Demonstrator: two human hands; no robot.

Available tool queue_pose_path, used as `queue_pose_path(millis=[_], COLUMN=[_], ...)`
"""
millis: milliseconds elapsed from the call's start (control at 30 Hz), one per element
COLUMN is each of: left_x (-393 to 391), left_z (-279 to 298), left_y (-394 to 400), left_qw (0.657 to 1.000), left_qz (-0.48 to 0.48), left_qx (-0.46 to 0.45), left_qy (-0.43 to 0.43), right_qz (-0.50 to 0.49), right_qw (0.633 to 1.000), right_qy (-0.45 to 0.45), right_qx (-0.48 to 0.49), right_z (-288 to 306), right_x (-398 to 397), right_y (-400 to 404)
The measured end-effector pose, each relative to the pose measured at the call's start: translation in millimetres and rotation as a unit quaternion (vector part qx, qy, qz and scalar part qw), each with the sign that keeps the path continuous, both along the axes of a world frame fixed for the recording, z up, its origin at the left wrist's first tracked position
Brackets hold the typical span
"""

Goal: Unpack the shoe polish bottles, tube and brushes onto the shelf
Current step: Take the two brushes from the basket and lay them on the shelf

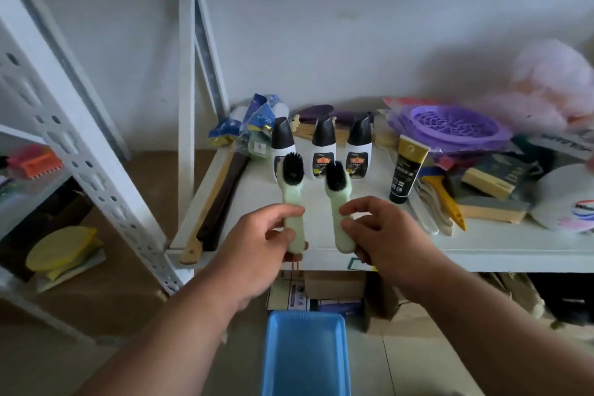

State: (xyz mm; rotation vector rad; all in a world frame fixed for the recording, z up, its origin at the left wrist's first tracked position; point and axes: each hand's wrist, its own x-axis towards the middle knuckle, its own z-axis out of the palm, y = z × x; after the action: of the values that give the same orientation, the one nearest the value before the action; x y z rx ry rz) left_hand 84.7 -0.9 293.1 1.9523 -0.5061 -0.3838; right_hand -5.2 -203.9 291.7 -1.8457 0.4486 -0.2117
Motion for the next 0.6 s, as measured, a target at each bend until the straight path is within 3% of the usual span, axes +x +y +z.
queue_pose_path(millis=[233, 600], left_x=[31, 47], left_z=[-17, -38], left_y=[-30, -47], left_qw=[0.998, 0.998], left_qz=[-0.015, -0.037], left_qx=[-0.016, 0.048], left_qy=[0.053, 0.004], right_qz=[0.018, 0.016], right_qw=[0.998, 0.993], right_qy=[0.042, 0.067], right_qx=[-0.031, -0.091], right_z=[-13, -31], right_x=[27, 37], right_y=[-33, -47])
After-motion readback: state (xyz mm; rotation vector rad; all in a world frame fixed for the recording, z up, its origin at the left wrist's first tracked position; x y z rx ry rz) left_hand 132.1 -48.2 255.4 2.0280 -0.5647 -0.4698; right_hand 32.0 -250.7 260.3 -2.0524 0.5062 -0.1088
